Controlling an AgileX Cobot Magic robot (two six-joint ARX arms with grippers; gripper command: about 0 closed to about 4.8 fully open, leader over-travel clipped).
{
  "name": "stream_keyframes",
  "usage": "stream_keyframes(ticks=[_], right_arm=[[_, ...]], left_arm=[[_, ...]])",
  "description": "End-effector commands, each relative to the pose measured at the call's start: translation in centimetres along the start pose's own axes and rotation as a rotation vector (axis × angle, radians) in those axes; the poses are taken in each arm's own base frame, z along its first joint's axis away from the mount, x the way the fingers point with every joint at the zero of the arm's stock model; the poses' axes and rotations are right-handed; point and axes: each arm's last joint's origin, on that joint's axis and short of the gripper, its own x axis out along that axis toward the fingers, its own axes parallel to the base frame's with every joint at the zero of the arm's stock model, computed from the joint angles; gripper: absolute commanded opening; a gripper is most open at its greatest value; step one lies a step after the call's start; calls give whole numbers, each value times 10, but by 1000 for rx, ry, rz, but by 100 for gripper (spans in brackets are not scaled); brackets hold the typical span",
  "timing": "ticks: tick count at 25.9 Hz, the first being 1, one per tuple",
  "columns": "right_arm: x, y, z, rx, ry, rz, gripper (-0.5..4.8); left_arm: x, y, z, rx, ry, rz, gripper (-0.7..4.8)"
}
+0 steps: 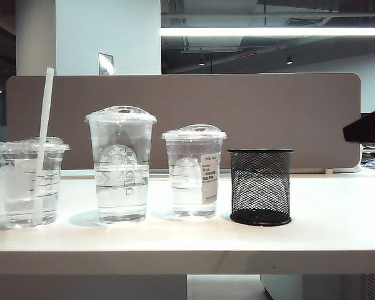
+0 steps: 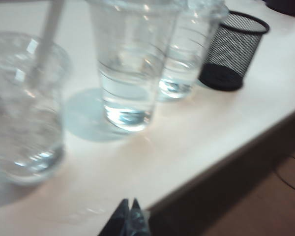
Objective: Pick up the straw and insert it into the small coffee cup.
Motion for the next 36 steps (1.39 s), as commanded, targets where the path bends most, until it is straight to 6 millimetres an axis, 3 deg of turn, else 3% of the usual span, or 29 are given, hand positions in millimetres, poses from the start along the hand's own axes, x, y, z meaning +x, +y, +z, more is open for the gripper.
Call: stream_keyframes(ticks=[1, 4, 8, 15, 36], right_arm=[[0, 0, 0, 4, 3, -1, -1], [0, 0, 0, 4, 4, -1, -1], [0, 0, 0, 4, 3, -1, -1], [0, 0, 0, 4, 4, -1, -1], [0, -2, 1, 8, -1, -21, -1]], left_arm=[[-5, 1, 5, 46, -71, 121, -5], [-6, 1, 8, 72, -103, 162, -5], [-8, 7, 9, 61, -95, 370, -5], [-10, 13, 7, 44, -80, 585, -5], [-8, 15, 1, 38, -71, 590, -5]])
